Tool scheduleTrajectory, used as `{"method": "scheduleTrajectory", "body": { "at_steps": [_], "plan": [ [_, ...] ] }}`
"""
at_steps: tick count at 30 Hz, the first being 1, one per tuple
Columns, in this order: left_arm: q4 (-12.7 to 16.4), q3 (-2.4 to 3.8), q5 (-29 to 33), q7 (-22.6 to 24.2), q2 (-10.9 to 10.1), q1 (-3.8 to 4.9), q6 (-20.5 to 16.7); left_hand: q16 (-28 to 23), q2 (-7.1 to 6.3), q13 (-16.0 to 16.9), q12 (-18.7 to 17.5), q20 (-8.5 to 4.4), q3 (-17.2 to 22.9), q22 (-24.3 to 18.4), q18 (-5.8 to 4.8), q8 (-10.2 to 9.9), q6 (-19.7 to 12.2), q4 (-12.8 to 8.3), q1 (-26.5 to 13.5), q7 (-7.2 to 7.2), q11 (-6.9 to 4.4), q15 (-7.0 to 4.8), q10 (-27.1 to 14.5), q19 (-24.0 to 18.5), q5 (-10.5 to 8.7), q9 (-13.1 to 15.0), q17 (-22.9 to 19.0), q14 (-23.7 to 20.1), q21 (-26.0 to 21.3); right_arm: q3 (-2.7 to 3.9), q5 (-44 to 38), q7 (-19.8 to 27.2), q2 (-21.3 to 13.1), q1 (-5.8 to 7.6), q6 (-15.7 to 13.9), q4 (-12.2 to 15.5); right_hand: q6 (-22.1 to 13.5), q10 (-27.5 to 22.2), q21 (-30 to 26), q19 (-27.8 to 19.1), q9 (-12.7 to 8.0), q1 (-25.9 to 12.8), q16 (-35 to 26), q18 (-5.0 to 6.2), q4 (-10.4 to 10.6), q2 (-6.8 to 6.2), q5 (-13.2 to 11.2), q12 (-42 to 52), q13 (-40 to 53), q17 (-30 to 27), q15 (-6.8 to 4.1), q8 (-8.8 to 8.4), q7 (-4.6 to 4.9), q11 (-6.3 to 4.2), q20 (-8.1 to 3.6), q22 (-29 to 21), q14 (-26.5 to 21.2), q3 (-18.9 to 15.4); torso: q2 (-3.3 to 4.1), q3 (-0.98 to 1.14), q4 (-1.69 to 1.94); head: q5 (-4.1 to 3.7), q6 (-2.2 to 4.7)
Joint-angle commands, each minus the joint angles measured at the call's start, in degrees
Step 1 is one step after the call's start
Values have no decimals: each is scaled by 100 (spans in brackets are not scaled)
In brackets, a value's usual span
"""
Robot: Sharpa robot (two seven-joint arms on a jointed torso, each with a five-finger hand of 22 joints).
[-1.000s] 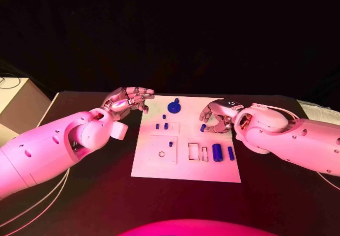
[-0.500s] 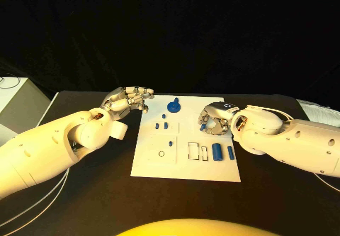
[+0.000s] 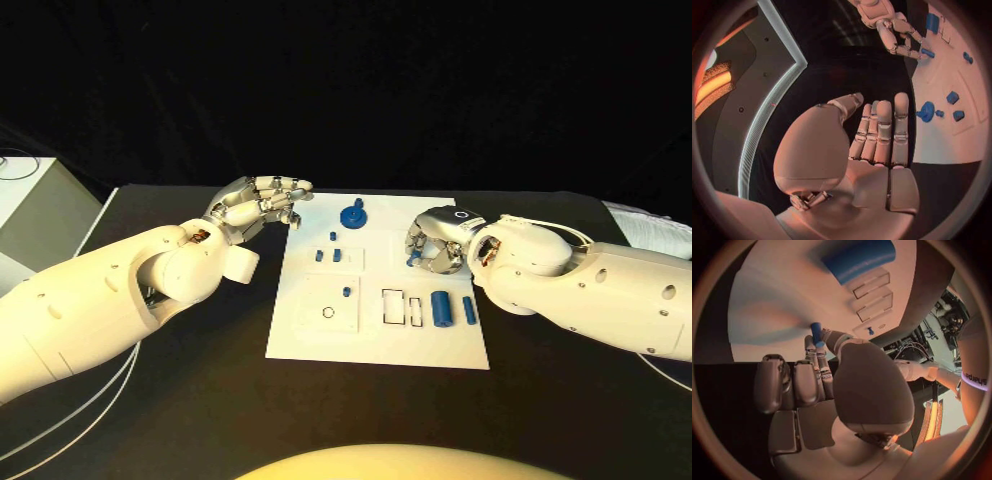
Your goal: Assemble the parts on the task board
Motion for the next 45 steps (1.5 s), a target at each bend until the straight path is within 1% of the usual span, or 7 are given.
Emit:
{"method": "scheduleTrajectory", "body": {
  "at_steps": [1, 7, 16, 20, 27, 37, 45],
  "plan": [
    [11, 5, 30, 6, 5, -5, 77, -1, 13, -7, -28, 12, -27, 5, 80, -31, -14, 14, -31, 19, 23, 55, -11, 40, 3, -5, 7, 1, -19, -2, -278, -112, 6, -11, -130, 2, 61, 165, 42, 24, 35, 120, 46, -46, -77, 91, -46, 38, 51, 20, -52, 48, -9, -75, -12, 33, 53, 114, 2, -1, 0, -4, 1],
    [1, 5, 30, -2, 11, -6, 89, -1, 13, -7, -28, 12, -27, 5, 80, -31, -14, 14, -31, 19, 23, 55, -11, 40, 3, -5, 7, 1, -19, -2, -330, -74, -3, -26, -343, 56, 156, 381, 190, 67, 153, 95, 61, -76, -258, 213, -97, 51, 120, 23, -103, 189, -60, -140, -56, 180, 53, 264, 0, -1, 0, -7, 6],
    [-30, 5, 30, 6, 21, -10, 87, 0, 20, -6, -28, 14, -27, 5, 80, -31, -13, 21, -36, 19, 23, 56, -10, 40, 2, -5, 8, 1, -20, 7, -333, -63, -137, -41, -768, 340, 172, 471, 285, 98, 214, 55, 65, -97, -353, 205, -103, 40, 157, 13, -122, 248, -72, -163, -76, 272, 54, 324, -2, -1, 7, 3, 2],
    [-24, 5, 30, 15, 30, -13, 89, 0, 62, -6, -32, 15, -1, 5, 83, -35, -10, 21, -14, 14, 18, 54, -10, 42, 15, -8, 10, 2, -21, 30, -330, -133, -272, -24, -952, 544, 172, 491, 335, 115, 232, 43, 74, -108, -386, 197, -73, 31, 168, 28, -126, 263, -72, -166, -81, 318, 58, 350, -13, -13, 4, 13, -6],
    [-15, 5, 30, 19, 38, -15, 85, 0, 55, -6, -34, 16, -6, 5, 83, -39, -14, 25, -23, 17, 22, 55, -13, 42, 12, -10, 10, 1, -21, 66, -284, -182, -428, 24, -1088, 1003, 174, 507, 393, 135, 248, 20, 75, -121, -408, 187, -56, 21, 177, 24, -127, 278, -71, -167, -84, 371, 59, 368, 0, -2, -15, 33, 6],
    [-16, 5, -9, 30, 71, -24, 78, 0, 58, -6, -35, 16, -5, 5, 83, -40, -14, 28, -26, 18, 22, 55, -14, 43, 12, -11, 10, 1, -22, 44, -94, -35, -121, -54, -1052, 1415, 170, 510, 381, 130, 255, 15, 62, -118, -420, 189, -50, 13, 181, -8, -128, 282, -68, -165, -86, 361, 53, 381, -12, -4, 9, 78, -1],
    [-16, 4, -100, 51, 85, -30, 71, -1, 53, -5, -34, 17, -11, 5, 82, -43, -15, 34, -35, 20, 23, 57, -10, 42, 8, -12, 11, 0, -23, 22, -51, 63, 175, -199, -1052, 1449, 162, 509, 369, 125, 260, 11, 60, -116, -434, 190, -43, 3, 183, -15, -127, 284, -65, -163, -86, 353, 52, 396, -1, -6, -2, 132, -4]
  ]
}}
